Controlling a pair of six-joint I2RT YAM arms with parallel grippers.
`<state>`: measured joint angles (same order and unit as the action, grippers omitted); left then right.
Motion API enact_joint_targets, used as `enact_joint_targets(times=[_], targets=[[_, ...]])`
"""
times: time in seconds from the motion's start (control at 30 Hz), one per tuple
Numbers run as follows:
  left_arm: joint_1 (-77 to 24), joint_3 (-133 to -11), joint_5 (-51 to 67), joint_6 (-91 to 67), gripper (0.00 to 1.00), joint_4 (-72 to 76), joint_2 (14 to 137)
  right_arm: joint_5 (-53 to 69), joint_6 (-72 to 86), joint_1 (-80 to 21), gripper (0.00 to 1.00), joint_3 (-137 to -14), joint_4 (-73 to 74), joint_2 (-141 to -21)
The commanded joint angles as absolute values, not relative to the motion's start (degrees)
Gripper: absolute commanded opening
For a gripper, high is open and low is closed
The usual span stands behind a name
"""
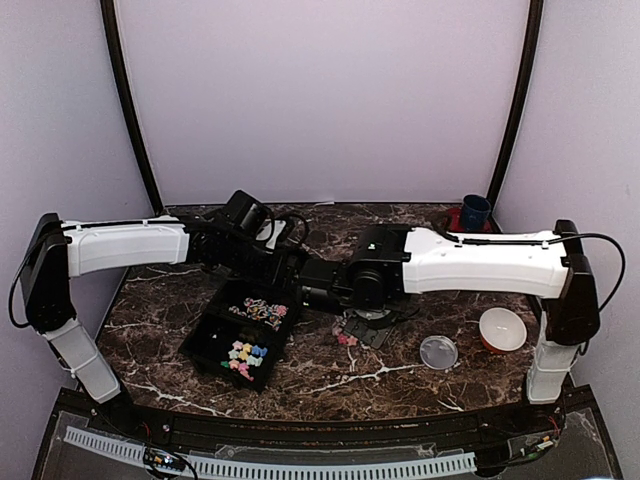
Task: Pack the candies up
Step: Place the fake candies in the packing bottle.
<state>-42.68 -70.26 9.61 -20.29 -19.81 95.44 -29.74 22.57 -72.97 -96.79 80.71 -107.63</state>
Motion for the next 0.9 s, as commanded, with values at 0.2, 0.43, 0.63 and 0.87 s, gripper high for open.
enact_joint_targets(times=[0.2, 0.43, 0.63, 0.87], targets=[[-42.98, -68.05, 10.51, -21.56, 0.77, -18.13, 92.5, -26.13, 22.75, -71.28, 0.0, -95.73, 81.3, -107.6], [-42.98, -66.62, 11.13, -22.18, 0.77, -17.36, 92.42, -22.14, 19.84, -69.34, 0.0, -99.32, 81.22, -110.63], [-42.99, -64.77, 12.07, -22.98, 0.77, -16.39, 91.93, -18.39, 17.45, -68.3, 0.0, -102.57, 81.22, -114.36], [-42.98, -63.01, 12.46, -23.42, 0.75, -15.03, 91.09, -19.08, 16.4, -67.47, 0.0, -103.81, 81.13, -116.82]])
